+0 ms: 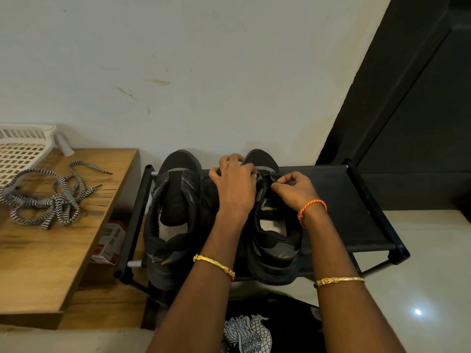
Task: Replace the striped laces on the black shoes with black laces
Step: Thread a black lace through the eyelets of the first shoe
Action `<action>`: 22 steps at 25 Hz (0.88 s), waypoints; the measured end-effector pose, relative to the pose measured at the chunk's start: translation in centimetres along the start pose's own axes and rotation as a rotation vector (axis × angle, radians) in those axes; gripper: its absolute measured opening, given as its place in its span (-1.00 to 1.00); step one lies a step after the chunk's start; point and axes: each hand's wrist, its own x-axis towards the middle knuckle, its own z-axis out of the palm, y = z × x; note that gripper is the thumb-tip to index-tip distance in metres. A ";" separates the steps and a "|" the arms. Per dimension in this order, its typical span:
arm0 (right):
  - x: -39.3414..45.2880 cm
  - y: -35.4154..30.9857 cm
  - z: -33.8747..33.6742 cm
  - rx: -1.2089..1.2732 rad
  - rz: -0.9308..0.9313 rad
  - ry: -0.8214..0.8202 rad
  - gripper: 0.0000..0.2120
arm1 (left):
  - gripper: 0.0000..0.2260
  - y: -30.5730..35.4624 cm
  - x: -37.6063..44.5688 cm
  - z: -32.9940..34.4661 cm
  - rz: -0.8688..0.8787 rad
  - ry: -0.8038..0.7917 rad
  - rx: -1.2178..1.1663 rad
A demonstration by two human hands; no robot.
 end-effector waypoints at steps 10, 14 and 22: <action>0.0 0.3 -0.4 0.049 0.013 -0.007 -0.87 | -0.79 -2.8 0.1 -3.2 -0.321 0.334 0.135; 0.1 0.2 -0.4 0.049 0.011 -0.024 -0.86 | -0.77 -3.9 -0.2 -4.2 -0.451 0.421 0.106; 0.2 0.2 -0.3 0.021 0.006 -0.024 -0.86 | -0.81 0.6 -0.1 0.4 0.006 0.014 0.050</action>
